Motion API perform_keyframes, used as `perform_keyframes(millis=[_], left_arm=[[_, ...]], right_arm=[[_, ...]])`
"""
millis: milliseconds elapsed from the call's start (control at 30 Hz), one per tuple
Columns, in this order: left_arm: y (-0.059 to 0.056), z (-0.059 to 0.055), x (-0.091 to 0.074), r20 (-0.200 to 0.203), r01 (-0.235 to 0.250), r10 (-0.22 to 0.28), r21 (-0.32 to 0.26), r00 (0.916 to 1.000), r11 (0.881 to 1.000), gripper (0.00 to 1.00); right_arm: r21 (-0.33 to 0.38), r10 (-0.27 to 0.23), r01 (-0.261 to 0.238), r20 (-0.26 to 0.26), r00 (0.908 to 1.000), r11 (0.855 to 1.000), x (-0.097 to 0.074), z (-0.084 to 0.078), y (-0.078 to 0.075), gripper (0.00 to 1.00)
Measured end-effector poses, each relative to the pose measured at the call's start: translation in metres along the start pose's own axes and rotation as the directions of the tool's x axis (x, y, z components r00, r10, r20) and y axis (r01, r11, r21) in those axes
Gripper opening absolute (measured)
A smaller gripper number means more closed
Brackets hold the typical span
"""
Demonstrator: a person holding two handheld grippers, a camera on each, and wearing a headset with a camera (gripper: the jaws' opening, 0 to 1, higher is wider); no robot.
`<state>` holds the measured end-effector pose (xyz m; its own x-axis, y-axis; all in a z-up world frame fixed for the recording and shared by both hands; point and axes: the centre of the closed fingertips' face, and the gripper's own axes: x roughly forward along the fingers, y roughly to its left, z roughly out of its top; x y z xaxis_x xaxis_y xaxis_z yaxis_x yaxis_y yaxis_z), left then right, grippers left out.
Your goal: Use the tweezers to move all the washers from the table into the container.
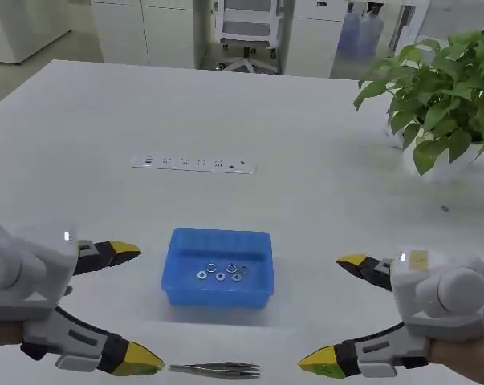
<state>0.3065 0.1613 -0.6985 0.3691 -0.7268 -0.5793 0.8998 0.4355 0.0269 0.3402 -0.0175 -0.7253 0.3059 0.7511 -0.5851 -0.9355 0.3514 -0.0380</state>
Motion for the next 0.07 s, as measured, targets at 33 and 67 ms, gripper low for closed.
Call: perform_keyframes(millis=[33,67], left_arm=[[0.0003,-0.0008,-0.0004,-0.006,0.0,0.0,0.002,1.0,1.0,0.99],[0.0004,-0.0011,-0.0009,-0.009,0.0,0.0,0.005,1.0,1.0,0.99]], right_arm=[[0.002,0.001,-0.001,-0.002,1.0,1.0,-0.0009,-0.0014,-0.0001,1.0],[0.004,0.001,-0.001,-0.004,1.0,1.0,-0.0015,-0.0022,0.0001,1.0]])
